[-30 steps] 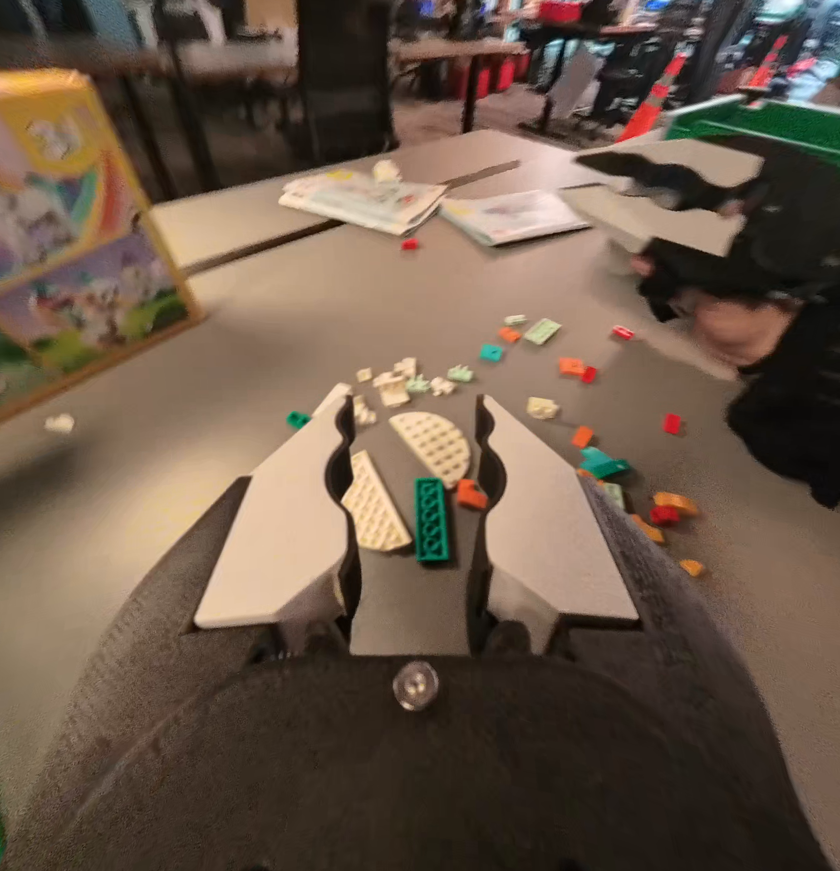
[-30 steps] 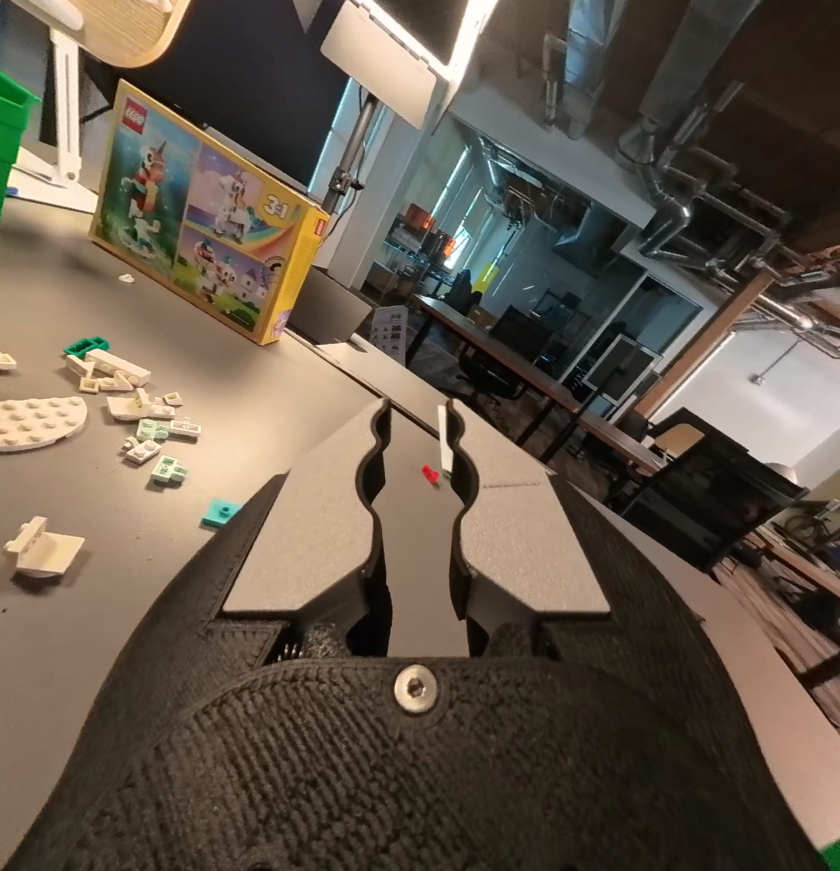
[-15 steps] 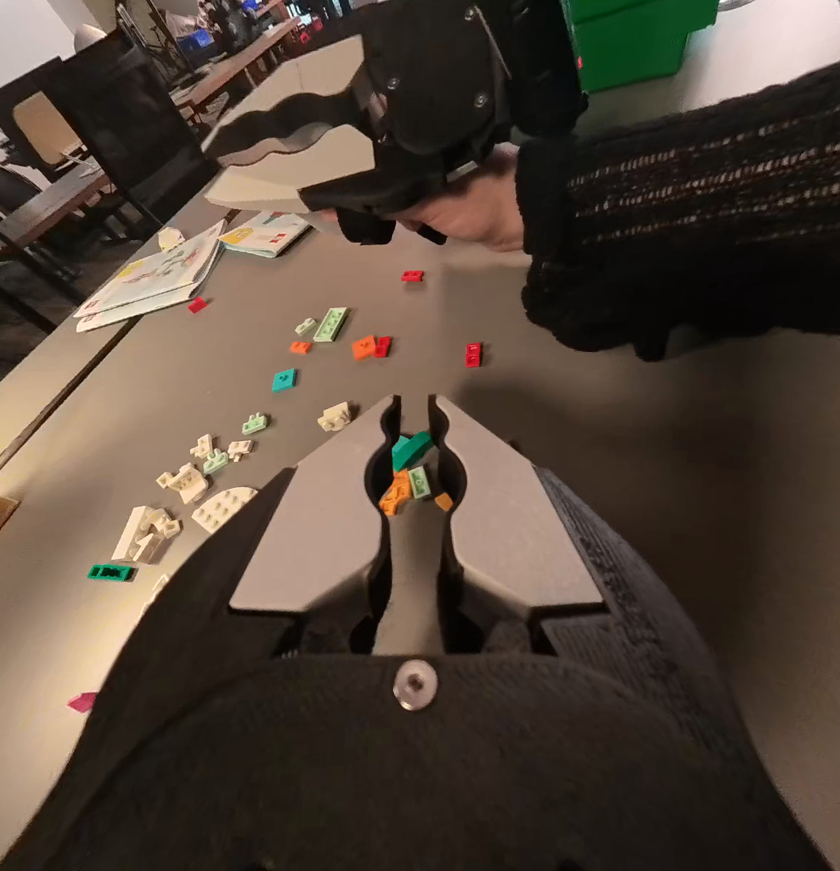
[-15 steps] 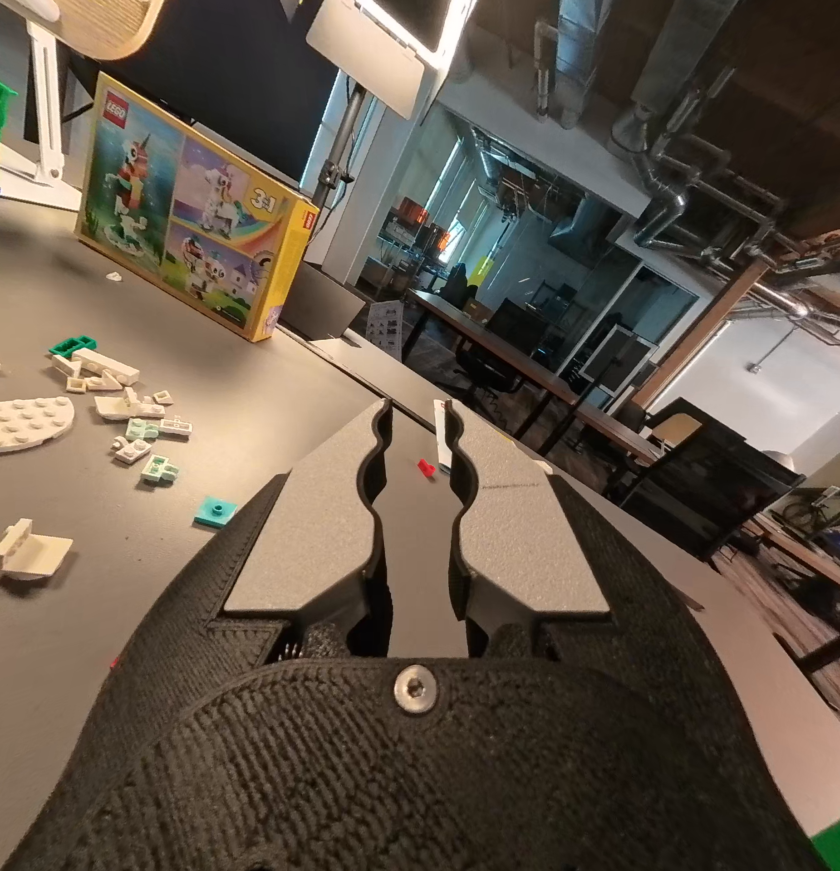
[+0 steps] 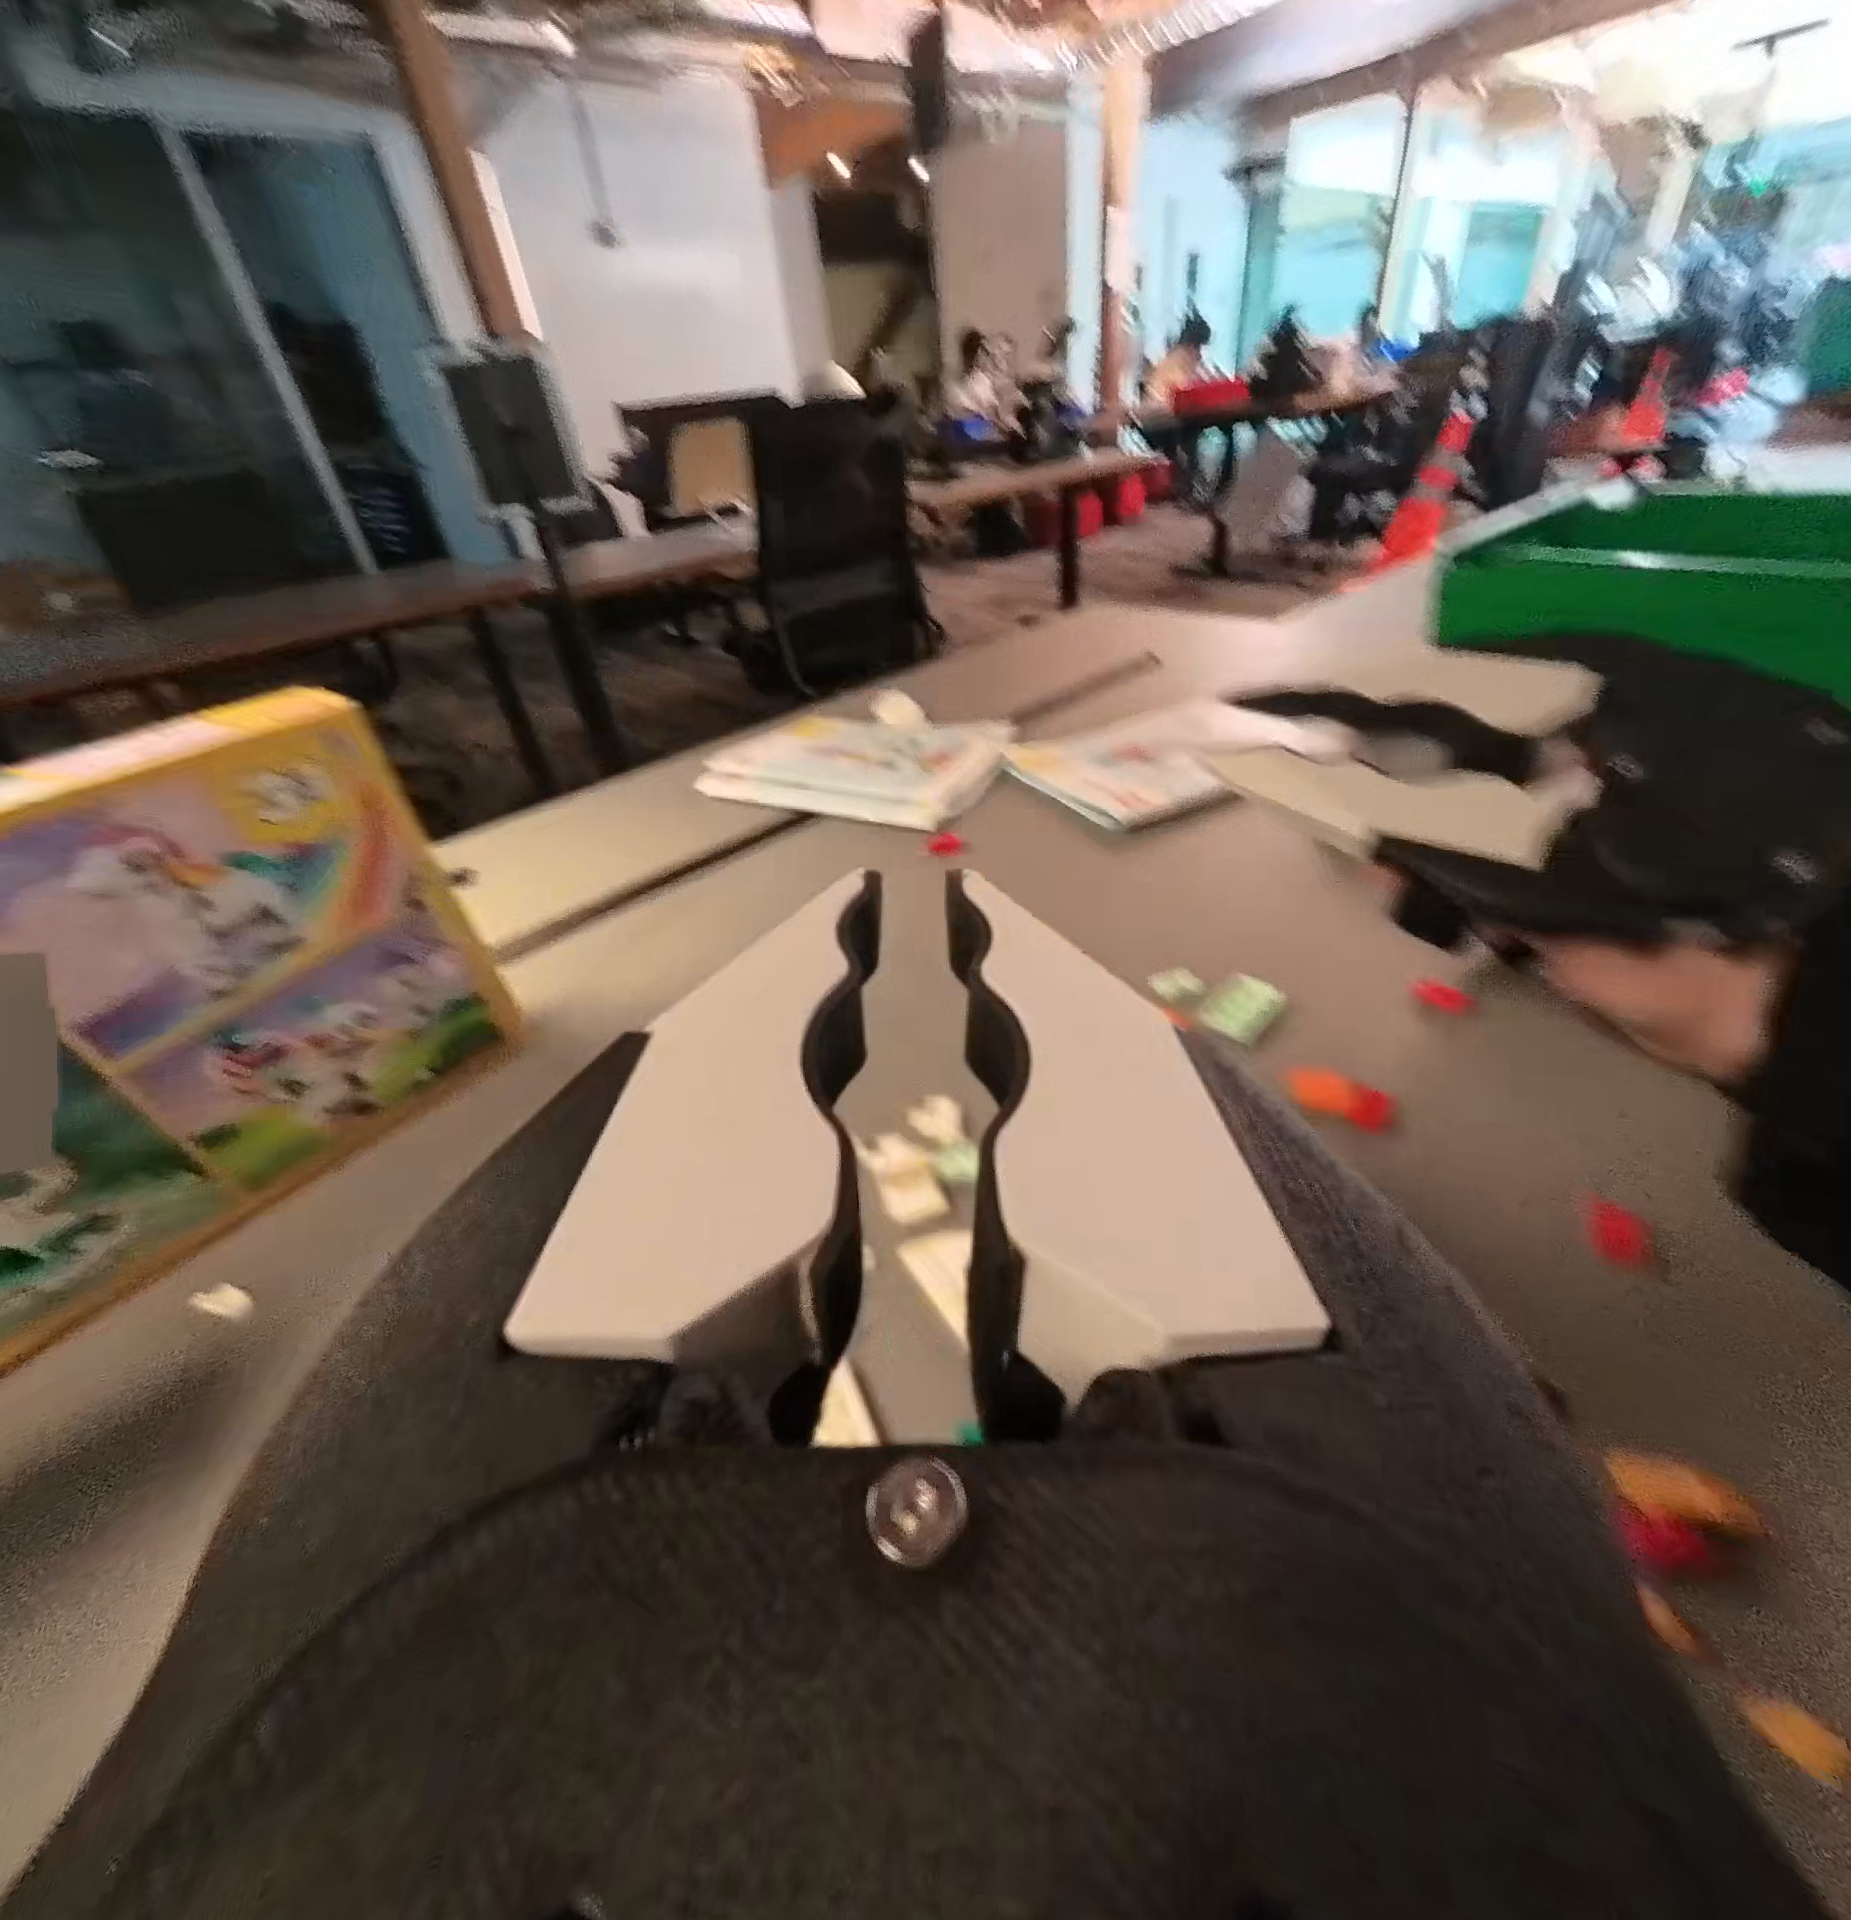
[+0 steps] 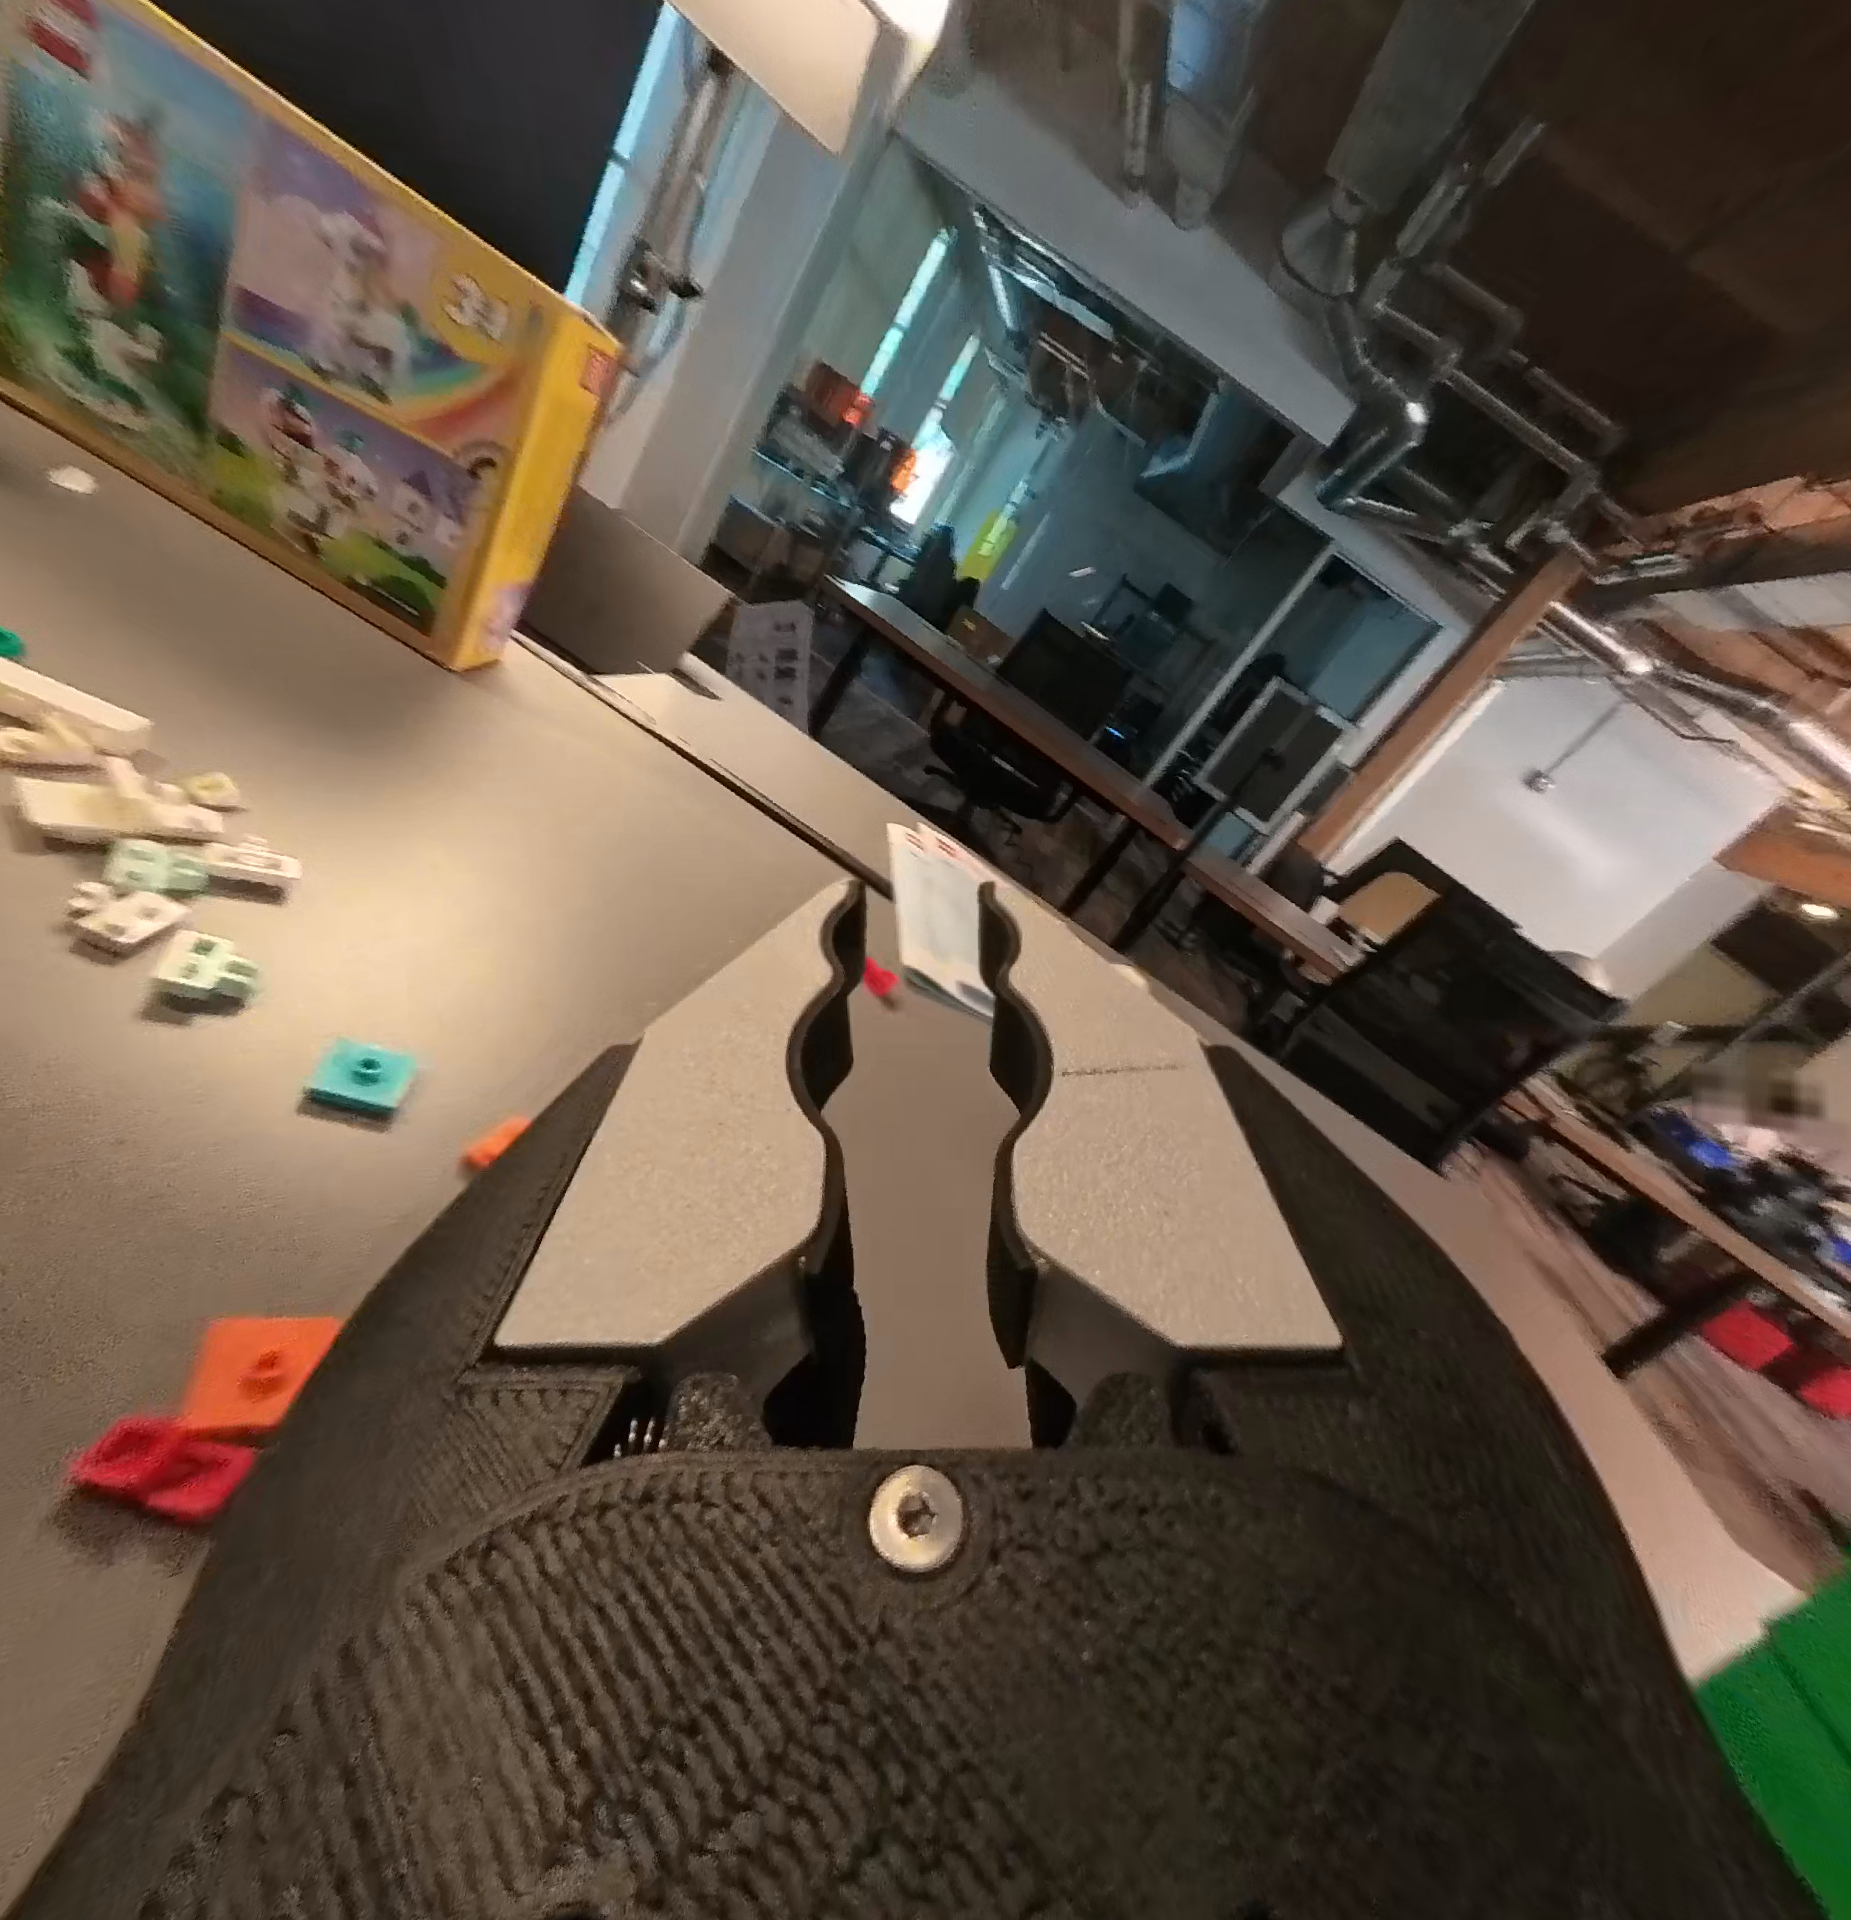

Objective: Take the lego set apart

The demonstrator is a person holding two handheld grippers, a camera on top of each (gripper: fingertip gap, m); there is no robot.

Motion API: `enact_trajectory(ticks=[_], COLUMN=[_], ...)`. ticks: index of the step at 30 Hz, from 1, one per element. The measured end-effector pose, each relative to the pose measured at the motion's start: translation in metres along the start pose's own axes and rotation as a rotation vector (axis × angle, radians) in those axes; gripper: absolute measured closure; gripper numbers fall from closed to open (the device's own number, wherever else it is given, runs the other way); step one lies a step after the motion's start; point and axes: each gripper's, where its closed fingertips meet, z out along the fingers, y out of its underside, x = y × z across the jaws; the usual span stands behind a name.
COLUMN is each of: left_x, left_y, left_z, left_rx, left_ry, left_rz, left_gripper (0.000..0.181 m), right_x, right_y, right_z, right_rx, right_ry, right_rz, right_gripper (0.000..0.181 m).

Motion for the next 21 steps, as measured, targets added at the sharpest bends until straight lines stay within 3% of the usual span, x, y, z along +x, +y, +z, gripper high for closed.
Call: enact_trajectory(ticks=[2,5,10,14,16,18,21], left_x=[-0.039,-0.081,-0.067,-0.069,-0.078,-0.080,-0.078], left_y=[-0.002,0.023,0.029,0.032,0.036,0.039,0.044], left_z=[0.017,0.037,0.044,0.049,0.049,0.050,0.053], left_rx=[0.048,0.002,0.020,-0.020,-0.029,-0.041,-0.062], left_ry=[-0.108,-0.208,-0.034,-0.042,-0.101,-0.109,-0.093], left_rz=[0.025,0.005,-0.215,-0.132,-0.074,-0.075,-0.104], left_gripper=[0.170,0.171,0.170,0.170,0.173,0.174,0.175], right_x=[0.006,0.004,-0.008,0.006,0.024,0.050,0.086], right_y=[0.005,0.004,0.014,0.024,0.022,0.030,0.082], right_z=[0.001,0.002,0.009,0.019,0.044,0.092,0.176], right_rx=[-0.029,-0.033,-0.098,-0.186,-0.241,-0.332,-0.520], right_ry=[0.051,0.069,0.018,0.064,0.071,0.058,0.024], right_rz=[-0.042,-0.115,-0.157,-0.037,0.113,0.165,0.309], right_gripper=[0.162,0.163,0.160,0.158,0.158,0.157,0.151])
